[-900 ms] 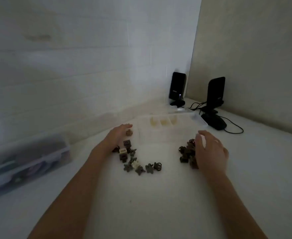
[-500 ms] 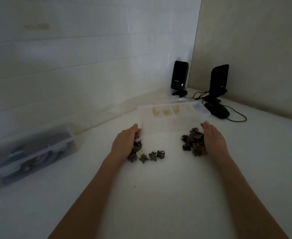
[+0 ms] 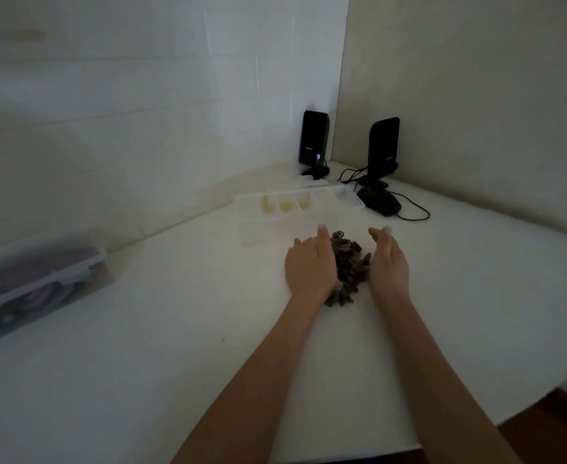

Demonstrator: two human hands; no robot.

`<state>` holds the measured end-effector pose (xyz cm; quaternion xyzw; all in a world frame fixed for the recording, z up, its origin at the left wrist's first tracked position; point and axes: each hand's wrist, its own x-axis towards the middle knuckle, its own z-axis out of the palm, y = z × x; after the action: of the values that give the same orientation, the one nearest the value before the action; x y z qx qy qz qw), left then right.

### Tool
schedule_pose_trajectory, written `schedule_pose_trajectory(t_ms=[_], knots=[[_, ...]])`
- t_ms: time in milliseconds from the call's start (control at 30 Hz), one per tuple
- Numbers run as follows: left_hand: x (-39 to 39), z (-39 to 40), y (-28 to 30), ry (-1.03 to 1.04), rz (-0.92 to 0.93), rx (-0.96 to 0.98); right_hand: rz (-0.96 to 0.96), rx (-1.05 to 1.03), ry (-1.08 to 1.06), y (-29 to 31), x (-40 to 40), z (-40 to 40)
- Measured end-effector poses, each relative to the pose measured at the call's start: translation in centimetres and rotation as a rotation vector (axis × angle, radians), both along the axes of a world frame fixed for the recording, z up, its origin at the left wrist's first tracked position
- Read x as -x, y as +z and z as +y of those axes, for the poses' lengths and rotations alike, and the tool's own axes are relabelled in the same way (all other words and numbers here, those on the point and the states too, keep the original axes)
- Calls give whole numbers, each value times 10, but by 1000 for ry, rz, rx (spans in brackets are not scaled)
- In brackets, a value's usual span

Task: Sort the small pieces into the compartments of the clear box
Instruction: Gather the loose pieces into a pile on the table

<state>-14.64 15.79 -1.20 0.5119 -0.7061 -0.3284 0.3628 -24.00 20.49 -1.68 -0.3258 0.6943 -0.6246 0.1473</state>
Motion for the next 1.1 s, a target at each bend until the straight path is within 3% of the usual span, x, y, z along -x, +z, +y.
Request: schedule_pose_trajectory(t_ms=[300, 433, 667, 767, 1100], knots=[[21, -14, 1, -215, 119, -159, 29, -39, -5, -2, 42, 6], [18, -20, 9, -254, 302, -258, 95, -172, 115, 0, 65, -3], [28, -31, 7, -317, 144, -215, 283, -383, 299, 1, 60, -26], [32, -32, 4, -326, 66, -234, 283, -356, 326, 0, 59, -21], [20, -1, -1, -302, 199, -228, 252, -259, 358, 2, 29, 8]])
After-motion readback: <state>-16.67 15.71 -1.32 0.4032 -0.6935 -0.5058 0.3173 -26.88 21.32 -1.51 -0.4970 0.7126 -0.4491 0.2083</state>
